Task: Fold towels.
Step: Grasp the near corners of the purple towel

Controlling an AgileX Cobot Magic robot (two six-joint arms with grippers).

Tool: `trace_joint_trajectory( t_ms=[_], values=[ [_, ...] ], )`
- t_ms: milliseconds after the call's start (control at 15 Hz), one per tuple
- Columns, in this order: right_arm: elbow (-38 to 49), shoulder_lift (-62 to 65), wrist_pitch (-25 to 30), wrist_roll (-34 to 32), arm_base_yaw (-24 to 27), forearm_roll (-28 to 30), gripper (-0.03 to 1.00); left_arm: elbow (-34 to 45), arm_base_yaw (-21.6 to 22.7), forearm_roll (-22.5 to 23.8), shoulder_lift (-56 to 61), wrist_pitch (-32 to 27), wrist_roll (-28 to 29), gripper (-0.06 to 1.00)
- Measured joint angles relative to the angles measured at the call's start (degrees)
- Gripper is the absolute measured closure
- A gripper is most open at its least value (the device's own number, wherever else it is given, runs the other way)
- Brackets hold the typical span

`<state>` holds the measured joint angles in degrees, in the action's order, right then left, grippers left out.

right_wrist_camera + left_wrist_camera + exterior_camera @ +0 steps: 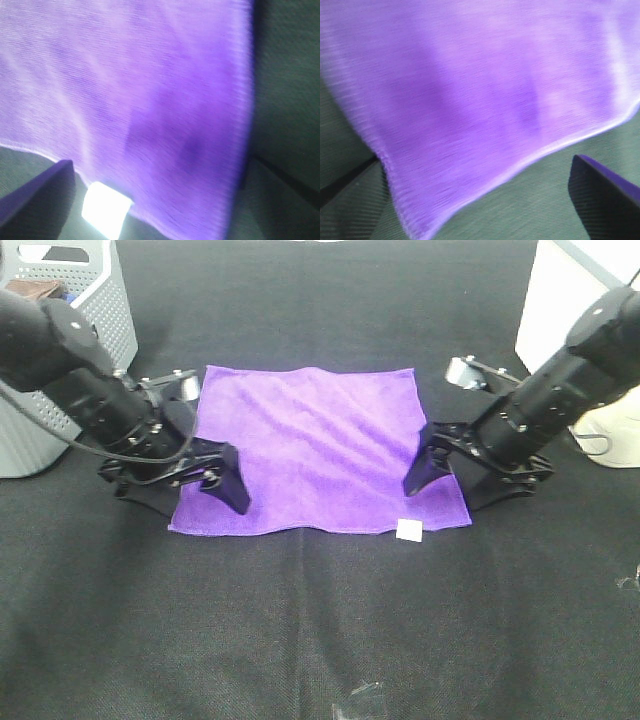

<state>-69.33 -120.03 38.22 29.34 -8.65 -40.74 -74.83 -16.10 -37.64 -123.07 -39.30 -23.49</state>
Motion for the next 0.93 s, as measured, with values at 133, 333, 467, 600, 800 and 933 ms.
trace_joint_trajectory(
  t_ms=[133, 333, 467, 600, 800, 933],
  values=[
    [0.0, -0.1, -1.3, 0.0, -1.7, -0.7, 0.12, -1.3, -0.7, -0.7, -1.0, -0.3, 1.5, 0.11],
    [0.0, -0.5, -2.0, 0.0, -1.9, -0.7, 0.22, -2.0, -0.9, -0.8, -1.4, -0.3, 2.7, 0.18],
    [0.0, -0.7, -2.6, 0.0, -1.9, -0.7, 0.36, -2.8, -0.9, -1.1, -1.9, -0.8, 2.9, 0.25],
    [0.0, -1.3, -3.0, 0.2, -1.9, -0.6, 0.56, -3.0, -0.9, -1.4, -2.3, -0.9, 2.9, 0.35],
    [0.1, -1.4, -3.2, 1.0, -1.9, -0.2, 0.71, -3.0, -1.0, -1.0, -2.8, -0.9, 2.9, 0.57],
    [0.1, -1.4, -3.2, 1.1, -1.9, 0.0, 0.82, -3.0, -1.0, -0.3, -3.0, -1.0, 2.9, 0.79]
  ],
)
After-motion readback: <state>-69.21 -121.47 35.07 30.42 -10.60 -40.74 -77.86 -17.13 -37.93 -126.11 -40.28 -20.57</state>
